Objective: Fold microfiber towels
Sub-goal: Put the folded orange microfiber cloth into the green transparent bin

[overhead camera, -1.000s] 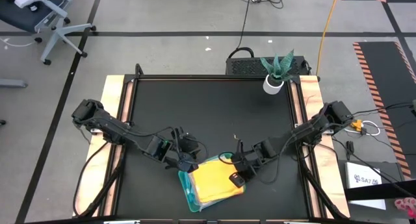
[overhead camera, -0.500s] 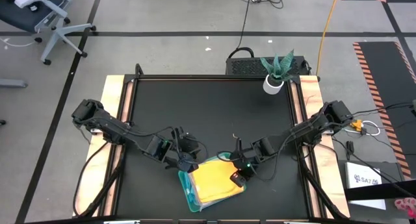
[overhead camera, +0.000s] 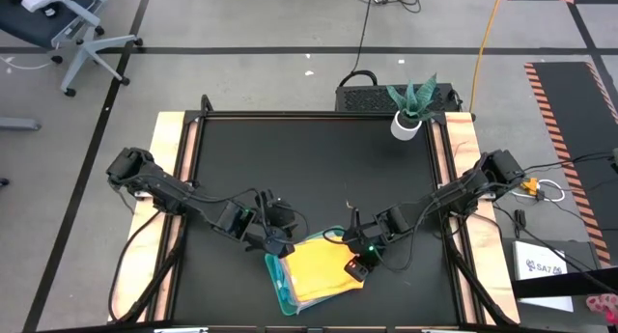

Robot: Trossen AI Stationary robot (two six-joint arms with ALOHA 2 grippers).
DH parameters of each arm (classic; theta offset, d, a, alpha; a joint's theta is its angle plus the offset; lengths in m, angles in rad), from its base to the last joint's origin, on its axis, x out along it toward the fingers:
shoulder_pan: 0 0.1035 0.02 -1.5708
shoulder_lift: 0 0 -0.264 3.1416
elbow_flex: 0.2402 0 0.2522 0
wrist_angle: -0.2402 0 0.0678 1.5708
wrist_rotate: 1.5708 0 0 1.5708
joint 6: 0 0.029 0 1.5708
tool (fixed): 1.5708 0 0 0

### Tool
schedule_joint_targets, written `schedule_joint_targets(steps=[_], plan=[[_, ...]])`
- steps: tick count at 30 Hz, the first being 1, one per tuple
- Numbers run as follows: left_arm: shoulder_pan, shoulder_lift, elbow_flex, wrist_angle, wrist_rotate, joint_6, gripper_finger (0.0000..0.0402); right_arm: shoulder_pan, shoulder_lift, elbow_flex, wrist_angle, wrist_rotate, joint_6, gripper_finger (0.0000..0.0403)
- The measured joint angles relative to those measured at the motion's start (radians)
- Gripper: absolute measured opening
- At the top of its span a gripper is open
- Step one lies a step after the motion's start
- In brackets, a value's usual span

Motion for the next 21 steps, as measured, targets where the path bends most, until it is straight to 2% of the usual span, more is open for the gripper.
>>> schedule_joint_targets(steps=[10,21], plan=[[0.000,0.000,0.000,0.000,0.002,-0.014,0.0175,-0.008,0.000,0.000,-0.010,0.007,-0.042,0.0108],[0.000,0.000,0.000,0.000,0.002,-0.018,0.0175,-0.009,0.000,0.000,-0.056,-0.009,-0.016,0.0116]])
